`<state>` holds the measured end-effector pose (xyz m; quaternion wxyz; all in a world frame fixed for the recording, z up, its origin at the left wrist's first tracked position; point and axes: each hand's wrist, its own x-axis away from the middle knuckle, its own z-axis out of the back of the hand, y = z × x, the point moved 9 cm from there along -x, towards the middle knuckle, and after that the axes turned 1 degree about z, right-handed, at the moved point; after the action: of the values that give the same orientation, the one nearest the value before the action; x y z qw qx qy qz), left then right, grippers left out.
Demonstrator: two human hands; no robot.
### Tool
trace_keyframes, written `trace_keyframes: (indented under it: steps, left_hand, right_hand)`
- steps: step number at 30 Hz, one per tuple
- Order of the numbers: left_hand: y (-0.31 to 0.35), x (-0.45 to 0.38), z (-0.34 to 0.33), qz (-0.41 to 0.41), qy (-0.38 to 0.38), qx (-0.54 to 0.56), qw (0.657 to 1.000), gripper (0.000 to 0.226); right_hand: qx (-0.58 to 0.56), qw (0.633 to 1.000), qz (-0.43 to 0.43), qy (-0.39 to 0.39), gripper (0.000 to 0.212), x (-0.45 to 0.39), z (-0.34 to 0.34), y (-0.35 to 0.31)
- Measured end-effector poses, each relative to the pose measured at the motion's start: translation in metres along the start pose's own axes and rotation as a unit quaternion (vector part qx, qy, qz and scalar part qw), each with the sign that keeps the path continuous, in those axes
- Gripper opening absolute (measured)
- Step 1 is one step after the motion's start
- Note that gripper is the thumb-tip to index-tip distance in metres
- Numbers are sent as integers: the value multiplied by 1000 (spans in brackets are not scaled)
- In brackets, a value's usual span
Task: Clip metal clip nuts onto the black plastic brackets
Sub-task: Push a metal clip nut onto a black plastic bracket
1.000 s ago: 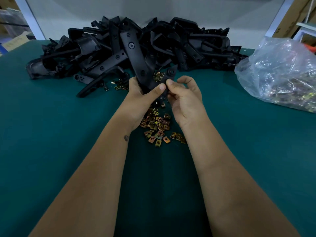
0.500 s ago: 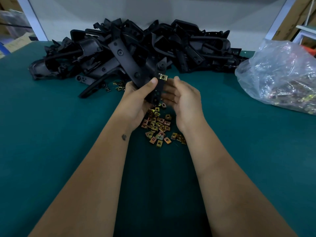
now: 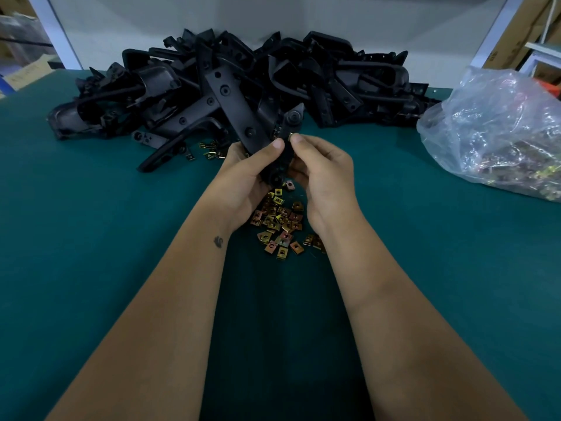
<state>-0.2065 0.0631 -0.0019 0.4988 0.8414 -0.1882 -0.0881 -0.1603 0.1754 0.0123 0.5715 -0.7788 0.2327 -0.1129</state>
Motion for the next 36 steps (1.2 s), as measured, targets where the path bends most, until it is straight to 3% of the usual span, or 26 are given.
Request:
trace_keyframes:
  steps: [15, 23, 25, 28, 32, 36]
  left_hand:
    - [-2, -4, 6, -26, -4, -133, 991, 38]
    - [-1, -10, 7, -39, -13, -191, 981, 51]
    - [-1, -10, 7, -44, -3, -170, 984, 47]
    - [-3, -9, 8, -26, 12, -48, 998, 43]
    - [-1, -7, 5, 2, 3, 35, 999, 55]
    - [1, -5, 6, -14, 11, 17, 1000, 50]
  right_hand:
    - [22, 1000, -8, 7, 25, 2, 0, 5]
    - [69, 997, 24, 9, 18, -2, 4, -1]
    - [69, 997, 27, 7, 19, -2, 3, -2]
    - [42, 999, 28, -12, 22, -1, -5, -1]
    - [-21, 999, 32, -30, 28, 3, -13, -4]
    - [156, 974, 161, 27, 15, 15, -10, -28]
